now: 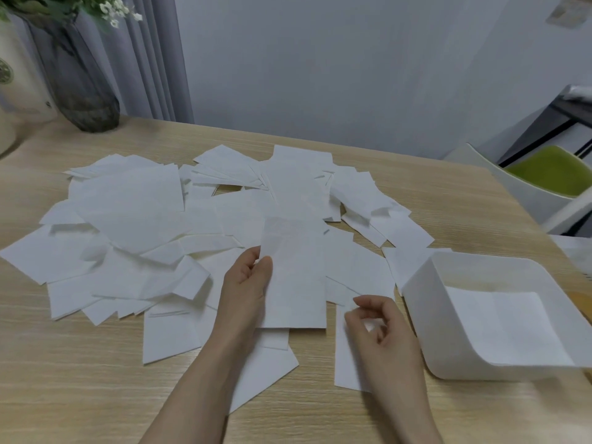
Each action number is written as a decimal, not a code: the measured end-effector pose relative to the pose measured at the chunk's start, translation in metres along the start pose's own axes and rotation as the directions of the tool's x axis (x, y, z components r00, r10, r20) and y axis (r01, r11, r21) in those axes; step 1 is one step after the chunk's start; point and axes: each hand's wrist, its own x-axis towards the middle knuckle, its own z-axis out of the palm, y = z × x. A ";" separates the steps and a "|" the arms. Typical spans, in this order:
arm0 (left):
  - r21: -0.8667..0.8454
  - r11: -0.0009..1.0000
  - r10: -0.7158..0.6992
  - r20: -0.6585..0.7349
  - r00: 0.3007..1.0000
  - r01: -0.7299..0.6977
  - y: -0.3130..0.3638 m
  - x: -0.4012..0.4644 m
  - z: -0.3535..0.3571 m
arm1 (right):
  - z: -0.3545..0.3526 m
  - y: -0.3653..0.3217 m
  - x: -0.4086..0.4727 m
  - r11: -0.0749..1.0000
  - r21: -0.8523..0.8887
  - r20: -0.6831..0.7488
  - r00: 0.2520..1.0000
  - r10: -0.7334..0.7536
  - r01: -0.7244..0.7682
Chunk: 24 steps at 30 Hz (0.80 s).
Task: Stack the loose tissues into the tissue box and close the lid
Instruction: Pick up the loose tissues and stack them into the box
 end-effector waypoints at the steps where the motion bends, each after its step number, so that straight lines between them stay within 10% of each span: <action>1: 0.008 1.000 0.001 -0.001 1.000 -0.001 0.000 0.000 0.000 | -0.004 0.002 -0.004 0.997 -0.079 -0.022 1.000 -0.002 0.000; 9: 0.043 0.999 -0.002 0.021 1.000 0.001 0.001 -0.003 -0.001 | -0.024 0.001 -0.020 0.828 -0.560 0.046 0.998 0.037 -0.005; 24: 0.047 0.999 -0.004 0.001 1.000 0.004 -0.001 -0.002 -0.002 | -0.014 0.012 -0.011 0.932 -0.360 0.025 0.999 -0.040 0.047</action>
